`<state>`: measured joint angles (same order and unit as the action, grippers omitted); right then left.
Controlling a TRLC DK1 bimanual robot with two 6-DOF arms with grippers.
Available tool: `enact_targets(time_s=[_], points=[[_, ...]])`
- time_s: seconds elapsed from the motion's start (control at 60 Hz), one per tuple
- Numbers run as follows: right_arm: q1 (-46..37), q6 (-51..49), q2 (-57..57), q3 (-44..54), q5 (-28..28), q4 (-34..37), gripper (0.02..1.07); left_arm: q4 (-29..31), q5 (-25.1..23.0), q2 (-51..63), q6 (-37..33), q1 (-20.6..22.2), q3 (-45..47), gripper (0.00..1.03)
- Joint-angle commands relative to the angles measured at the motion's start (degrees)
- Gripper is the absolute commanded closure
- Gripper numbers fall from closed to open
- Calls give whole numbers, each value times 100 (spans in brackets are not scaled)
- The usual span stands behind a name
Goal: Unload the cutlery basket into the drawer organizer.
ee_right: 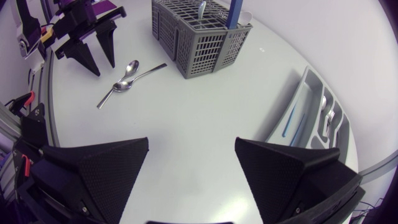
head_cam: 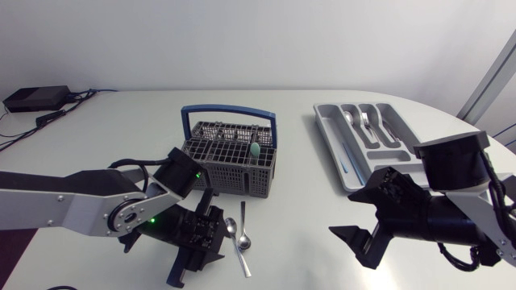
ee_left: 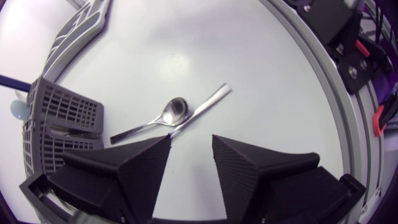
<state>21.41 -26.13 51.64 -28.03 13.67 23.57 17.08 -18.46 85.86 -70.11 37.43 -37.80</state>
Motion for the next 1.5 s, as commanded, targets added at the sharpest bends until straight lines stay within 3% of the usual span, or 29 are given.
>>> enact_targets(time_s=[0.0, 0.283, 0.683, 1.0, 1.483], points=[[56, 99, 66, 87, -31, -107, 7, 199, 88, 115, -680, 203, -201, 48], [39, 99, 66, 228, -58, -151, 7, 744, 440, 941, -1304, 502, -966, 49], [-49, 47, 136, 272, -58, -248, 7, 1307, 756, 1679, -1585, 379, -1546, 53], [-40, 73, 92, 272, -58, -230, 7, 1851, 1020, 1793, -1559, 379, -1555, 80], [-40, 73, -101, 298, -58, -125, 7, 1720, 1143, 1811, -741, 476, -1291, 87]])
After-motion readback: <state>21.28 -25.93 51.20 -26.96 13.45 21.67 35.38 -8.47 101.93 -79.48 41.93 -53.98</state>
